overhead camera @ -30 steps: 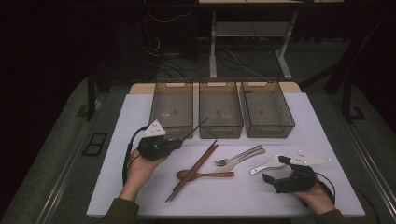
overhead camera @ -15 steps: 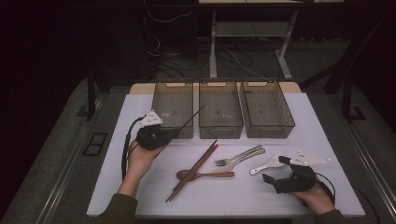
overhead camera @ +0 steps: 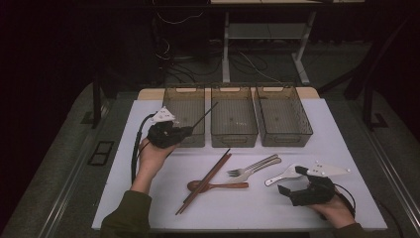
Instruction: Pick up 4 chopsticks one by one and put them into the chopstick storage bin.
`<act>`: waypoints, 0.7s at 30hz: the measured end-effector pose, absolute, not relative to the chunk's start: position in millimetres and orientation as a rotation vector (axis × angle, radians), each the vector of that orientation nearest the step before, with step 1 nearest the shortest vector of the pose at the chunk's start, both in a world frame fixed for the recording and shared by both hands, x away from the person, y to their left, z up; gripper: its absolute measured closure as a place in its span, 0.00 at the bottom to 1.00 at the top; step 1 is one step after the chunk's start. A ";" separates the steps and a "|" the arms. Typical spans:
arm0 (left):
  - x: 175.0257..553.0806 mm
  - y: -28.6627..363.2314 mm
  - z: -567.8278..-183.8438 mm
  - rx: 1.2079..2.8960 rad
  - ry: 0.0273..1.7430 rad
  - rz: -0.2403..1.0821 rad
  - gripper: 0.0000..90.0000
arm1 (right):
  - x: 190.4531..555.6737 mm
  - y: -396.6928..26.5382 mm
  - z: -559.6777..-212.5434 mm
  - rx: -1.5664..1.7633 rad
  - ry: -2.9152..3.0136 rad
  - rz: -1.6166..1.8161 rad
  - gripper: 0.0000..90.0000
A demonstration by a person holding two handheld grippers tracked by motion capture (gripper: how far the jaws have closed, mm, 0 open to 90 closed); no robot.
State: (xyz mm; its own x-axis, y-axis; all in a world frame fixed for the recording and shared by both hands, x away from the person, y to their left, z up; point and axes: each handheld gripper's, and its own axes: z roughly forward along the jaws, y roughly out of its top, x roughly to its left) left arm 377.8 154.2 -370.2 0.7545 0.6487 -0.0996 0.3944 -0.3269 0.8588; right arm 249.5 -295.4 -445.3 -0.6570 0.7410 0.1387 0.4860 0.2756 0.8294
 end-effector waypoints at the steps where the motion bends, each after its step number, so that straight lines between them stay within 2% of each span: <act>1: 379.4 153.7 -368.8 1.964 0.790 0.324 0.94 | 249.3 -295.3 -445.2 1.128 2.272 1.325 0.02; 21: 422.8 152.6 -352.9 1.951 0.803 0.390 0.94 | 248.8 -296.6 -444.4 1.133 2.261 1.333 0.02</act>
State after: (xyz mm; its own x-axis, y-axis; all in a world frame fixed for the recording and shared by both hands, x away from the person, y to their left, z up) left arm 422.8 152.6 -352.9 0.7327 0.6779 -0.0594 0.3730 -0.3270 0.8683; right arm 248.8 -296.6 -444.4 -0.6524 0.7446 0.1412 0.4842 0.2662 0.8335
